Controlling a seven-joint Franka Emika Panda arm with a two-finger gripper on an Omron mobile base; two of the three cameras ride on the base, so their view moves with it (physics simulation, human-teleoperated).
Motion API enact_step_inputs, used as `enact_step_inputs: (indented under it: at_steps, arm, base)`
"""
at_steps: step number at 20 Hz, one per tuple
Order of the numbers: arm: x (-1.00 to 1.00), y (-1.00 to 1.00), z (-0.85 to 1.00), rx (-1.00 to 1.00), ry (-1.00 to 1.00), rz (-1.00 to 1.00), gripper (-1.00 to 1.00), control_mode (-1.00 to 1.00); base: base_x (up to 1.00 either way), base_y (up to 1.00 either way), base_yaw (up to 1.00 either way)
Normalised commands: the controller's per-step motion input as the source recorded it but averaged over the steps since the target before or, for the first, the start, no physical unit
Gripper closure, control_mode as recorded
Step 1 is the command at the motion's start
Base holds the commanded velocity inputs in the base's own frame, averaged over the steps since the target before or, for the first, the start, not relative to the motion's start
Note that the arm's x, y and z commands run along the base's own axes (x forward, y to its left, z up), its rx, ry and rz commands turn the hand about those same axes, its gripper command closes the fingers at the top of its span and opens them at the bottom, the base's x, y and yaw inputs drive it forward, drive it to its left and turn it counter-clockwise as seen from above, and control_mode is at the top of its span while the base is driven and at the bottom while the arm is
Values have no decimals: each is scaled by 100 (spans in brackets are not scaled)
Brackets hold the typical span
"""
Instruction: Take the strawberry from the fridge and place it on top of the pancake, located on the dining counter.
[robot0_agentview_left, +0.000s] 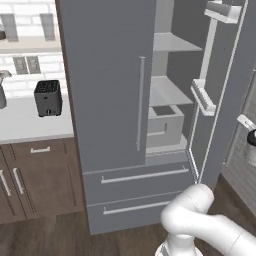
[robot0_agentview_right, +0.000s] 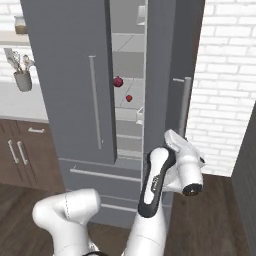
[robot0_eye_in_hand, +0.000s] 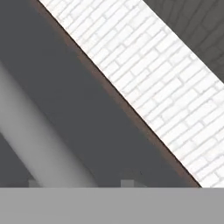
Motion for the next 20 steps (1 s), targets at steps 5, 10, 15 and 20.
enact_step_inputs:
  at_steps: [5,10,15,20]
  arm:
    - [75,-100,-3,15,5,-2,100,-100]
    - [-16,-87,-13,9,-20,-1,100,-100]
    - [-96,-25,0,5,-34,-10,-100,-100]
    - [-100,63,0,-5,-43,-19,-100,-100]
  base:
    - [0,0,0]
    - [0,0,0]
    - [0,0,0]
    - [0,0,0]
